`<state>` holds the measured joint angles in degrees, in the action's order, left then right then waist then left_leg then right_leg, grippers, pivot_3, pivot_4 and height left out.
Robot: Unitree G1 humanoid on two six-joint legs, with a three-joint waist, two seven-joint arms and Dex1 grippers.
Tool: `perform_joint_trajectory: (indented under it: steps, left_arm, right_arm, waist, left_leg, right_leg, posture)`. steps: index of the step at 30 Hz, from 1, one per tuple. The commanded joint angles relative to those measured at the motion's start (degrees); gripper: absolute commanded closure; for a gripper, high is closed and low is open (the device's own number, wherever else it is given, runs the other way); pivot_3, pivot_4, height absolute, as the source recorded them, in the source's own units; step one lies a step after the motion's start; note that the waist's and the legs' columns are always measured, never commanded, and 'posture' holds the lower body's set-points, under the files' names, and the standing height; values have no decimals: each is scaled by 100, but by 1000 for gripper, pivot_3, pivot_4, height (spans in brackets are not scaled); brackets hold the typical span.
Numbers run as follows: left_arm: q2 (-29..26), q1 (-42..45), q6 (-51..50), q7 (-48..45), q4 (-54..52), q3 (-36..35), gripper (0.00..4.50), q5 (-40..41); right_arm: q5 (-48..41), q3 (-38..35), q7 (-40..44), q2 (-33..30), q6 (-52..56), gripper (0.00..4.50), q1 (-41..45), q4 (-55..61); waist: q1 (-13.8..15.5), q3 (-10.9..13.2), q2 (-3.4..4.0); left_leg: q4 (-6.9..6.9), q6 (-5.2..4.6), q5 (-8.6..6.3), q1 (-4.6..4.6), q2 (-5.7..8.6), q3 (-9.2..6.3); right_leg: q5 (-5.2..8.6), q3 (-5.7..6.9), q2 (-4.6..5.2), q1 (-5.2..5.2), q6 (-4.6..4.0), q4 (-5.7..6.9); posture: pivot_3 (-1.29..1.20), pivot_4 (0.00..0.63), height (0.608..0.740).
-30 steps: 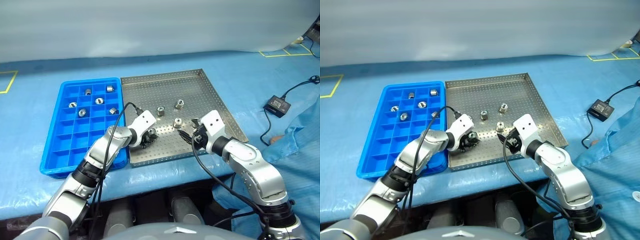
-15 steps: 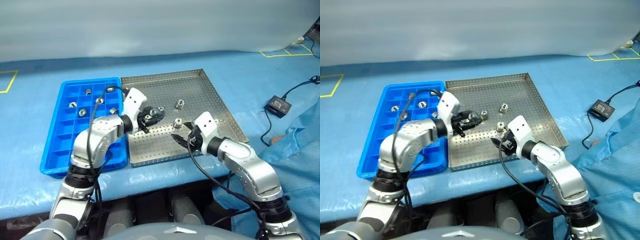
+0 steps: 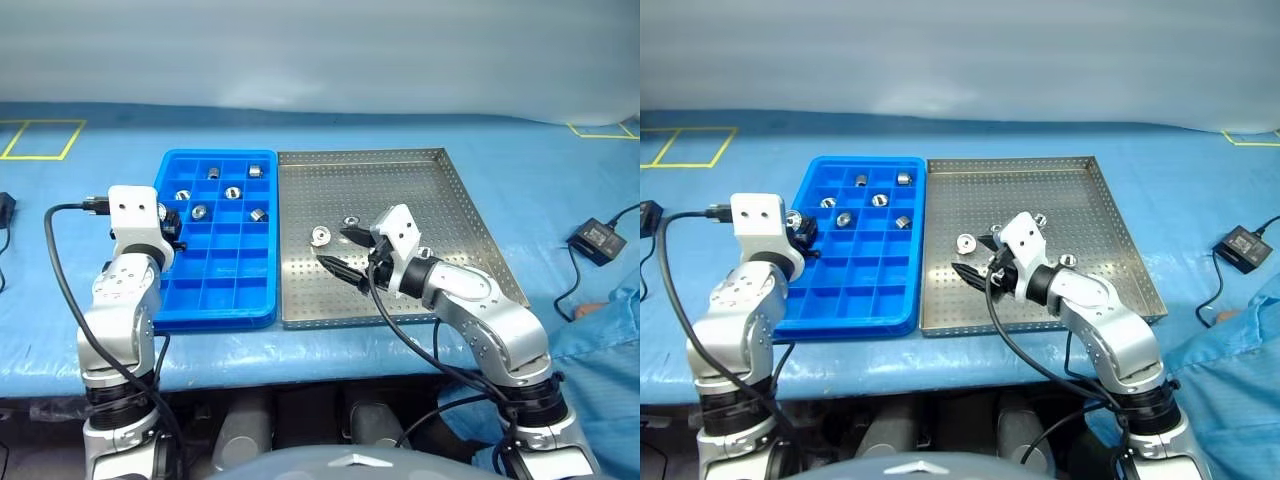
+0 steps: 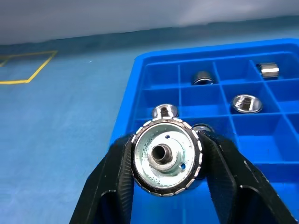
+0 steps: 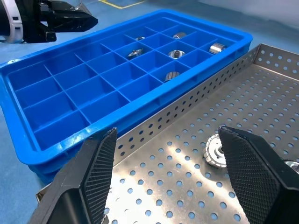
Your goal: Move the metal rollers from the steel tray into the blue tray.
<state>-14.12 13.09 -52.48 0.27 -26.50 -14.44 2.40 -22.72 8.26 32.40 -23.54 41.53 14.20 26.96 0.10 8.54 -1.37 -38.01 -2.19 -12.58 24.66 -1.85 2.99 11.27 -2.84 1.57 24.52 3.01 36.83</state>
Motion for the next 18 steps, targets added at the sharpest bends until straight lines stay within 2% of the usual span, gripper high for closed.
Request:
perform_joint_trajectory:
  steps: [1, 3, 5, 9, 12, 14, 18]
  left_arm:
    - [61, -41, 305, 247, 157, -38, 2646, -185]
    - [60, -101, 405, 283, 340, 2, 2646, -236]
    - [108, -119, 473, 409, 495, 15, 1884, -324]
    - [236, -74, 560, 532, 512, 15, 636, -335]
    - [566, 135, 1222, 416, 432, -2, 636, -2]
    - [724, 357, 1474, -334, 354, 278, 636, 602]
    - [316, 741, 1199, -1870, 505, 1309, 636, 1185]
  right_arm:
    - [75, -187, -125, -87, -78, 840, 59, 99]
    - [74, -233, -166, -111, -78, 840, 55, 117]
    - [91, -239, -199, -138, -76, 840, 47, 149]
    - [111, -255, -264, -157, -68, 840, 33, 188]
    - [167, -255, -367, -162, -55, 840, 18, 181]
    - [376, -167, -463, -253, -19, 840, -18, 53]
    - [760, 84, -565, -423, 56, 840, -104, -261]
  waist:
    - [-8, 0, 0]
    - [-29, 0, 0]
    - [-49, 0, -1]
    - [-73, 0, -1]
    - [-61, -1, -3]
    - [-52, -1, -4]
    - [-85, -2, -4]
  left_leg:
    - [0, 0, 0, -1, 0, 1]
    - [1, 0, 0, -1, -2, 2]
    - [4, 0, 0, -1, -4, 2]
    - [4, 0, 0, 0, -7, 1]
    - [2, 0, 0, 1, -7, 1]
    - [-1, 0, 0, 2, -5, 0]
    - [-5, -2, -1, 2, 14, 5]
  right_leg:
    - [0, 0, 1, 0, 0, 0]
    - [0, 2, 0, 1, -1, 1]
    - [1, 4, -2, 3, -3, 2]
    - [2, 5, -3, 3, -4, 1]
    - [2, 5, -1, 1, -4, 1]
    - [2, 7, 2, 0, -4, 1]
    - [1, 3, 10, -2, -5, 0]
  posture:
    - [24, 150, 740]
    - [21, 150, 740]
    - [14, 150, 740]
    - [5, 150, 740]
    - [-9, 150, 740]
    - [-21, 150, 740]
    - [-33, 150, 740]
